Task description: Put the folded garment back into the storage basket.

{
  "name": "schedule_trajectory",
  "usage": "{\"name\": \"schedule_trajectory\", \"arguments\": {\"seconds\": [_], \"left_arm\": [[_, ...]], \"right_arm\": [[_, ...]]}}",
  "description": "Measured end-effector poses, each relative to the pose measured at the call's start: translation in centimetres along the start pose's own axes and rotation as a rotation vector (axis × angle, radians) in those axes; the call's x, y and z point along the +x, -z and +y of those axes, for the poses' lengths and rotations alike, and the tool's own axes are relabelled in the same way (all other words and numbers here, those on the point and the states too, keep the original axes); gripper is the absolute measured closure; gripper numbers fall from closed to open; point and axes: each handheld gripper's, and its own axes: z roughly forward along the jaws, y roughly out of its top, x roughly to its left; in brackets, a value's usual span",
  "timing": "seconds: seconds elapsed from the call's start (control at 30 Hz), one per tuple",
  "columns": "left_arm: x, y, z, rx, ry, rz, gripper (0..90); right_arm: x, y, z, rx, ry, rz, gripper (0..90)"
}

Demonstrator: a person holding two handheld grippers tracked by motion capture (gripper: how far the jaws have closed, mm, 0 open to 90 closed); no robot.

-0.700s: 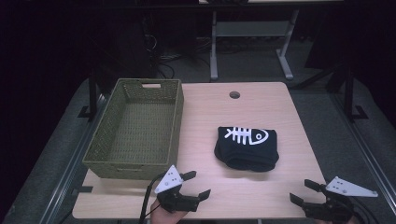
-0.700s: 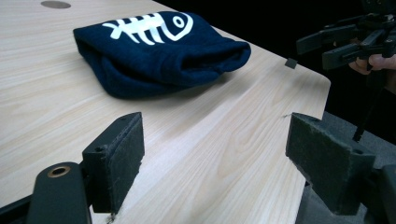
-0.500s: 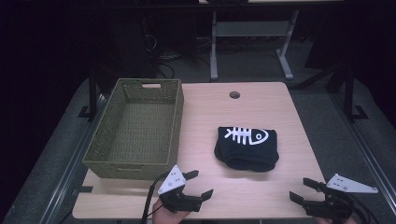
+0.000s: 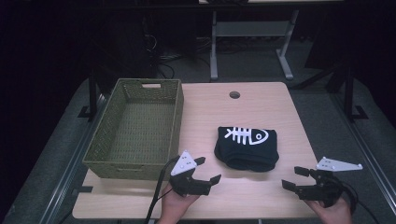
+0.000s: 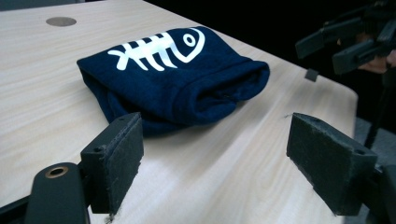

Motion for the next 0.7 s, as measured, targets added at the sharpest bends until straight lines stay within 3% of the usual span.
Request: {"name": "schedule_trajectory", "arguments": {"seconds": [0.27, 0.7], "left_arm": [[1.1, -2.4, 1.0, 0.021, 0.06, -0.012, 17.9], [2.7, -5.8, 2.8, 0.049, 0.129, 0.037, 18.7]], "right_arm": [[-1.1, -1.4, 2.0, 0.051, -0.016, 0.023, 15.0], [-3.0, -3.0, 4.8, 0.091, -0.009, 0.012, 15.1]]}}
